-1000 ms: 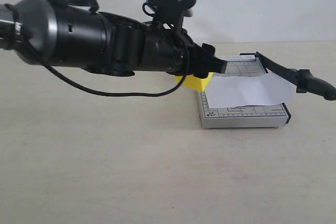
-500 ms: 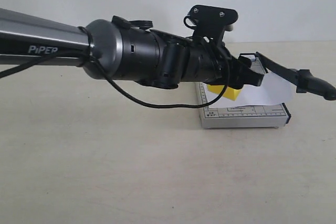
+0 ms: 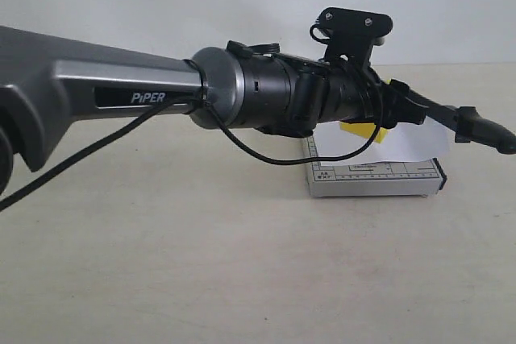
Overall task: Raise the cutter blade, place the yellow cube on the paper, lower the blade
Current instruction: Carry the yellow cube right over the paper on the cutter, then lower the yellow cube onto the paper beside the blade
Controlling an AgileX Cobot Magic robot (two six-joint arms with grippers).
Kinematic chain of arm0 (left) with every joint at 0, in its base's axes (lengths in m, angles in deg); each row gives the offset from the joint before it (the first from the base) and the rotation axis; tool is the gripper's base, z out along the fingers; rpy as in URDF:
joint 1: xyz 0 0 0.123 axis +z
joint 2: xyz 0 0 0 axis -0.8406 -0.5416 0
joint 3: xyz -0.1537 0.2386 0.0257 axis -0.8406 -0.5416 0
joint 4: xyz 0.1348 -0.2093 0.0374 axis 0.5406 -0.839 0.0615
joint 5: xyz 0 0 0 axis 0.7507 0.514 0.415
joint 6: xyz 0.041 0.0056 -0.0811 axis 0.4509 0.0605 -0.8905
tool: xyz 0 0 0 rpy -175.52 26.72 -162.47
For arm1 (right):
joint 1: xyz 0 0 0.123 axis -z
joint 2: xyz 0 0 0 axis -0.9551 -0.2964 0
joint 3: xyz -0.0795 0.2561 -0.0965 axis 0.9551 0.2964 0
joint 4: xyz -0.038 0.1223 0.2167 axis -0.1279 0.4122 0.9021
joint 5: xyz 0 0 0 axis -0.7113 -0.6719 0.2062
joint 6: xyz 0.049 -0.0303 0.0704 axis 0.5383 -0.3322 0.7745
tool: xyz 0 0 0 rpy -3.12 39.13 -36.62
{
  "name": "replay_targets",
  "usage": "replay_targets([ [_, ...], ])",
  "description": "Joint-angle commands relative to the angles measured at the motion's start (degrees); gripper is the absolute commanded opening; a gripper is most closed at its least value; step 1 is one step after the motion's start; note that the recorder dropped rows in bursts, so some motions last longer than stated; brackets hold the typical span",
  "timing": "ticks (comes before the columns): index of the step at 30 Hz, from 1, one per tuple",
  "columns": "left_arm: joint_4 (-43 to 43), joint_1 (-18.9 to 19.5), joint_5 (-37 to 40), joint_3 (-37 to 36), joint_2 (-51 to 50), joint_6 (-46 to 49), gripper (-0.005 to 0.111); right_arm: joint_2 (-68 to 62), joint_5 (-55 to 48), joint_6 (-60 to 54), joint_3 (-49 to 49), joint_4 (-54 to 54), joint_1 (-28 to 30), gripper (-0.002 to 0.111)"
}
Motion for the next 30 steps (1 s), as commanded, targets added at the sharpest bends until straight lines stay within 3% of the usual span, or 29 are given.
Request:
replay_targets([
  [1, 0.10, -0.31, -2.26, 1.81, -1.14, -1.09, 0.004, 0.12, 0.14, -0.21, 0.12, -0.23, -0.09, 0.000],
  [5, 0.10, -0.31, -6.99, 1.81, -1.14, -2.92, 0.004, 0.12, 0.26, -0.21, 0.12, -0.23, -0.09, 0.000],
  [30, 0.10, -0.19, -5.03, 2.21, -3.11, -1.79, 0.004, 0.12, 0.26, -0.21, 0.12, -0.23, -0.09, 0.000],
])
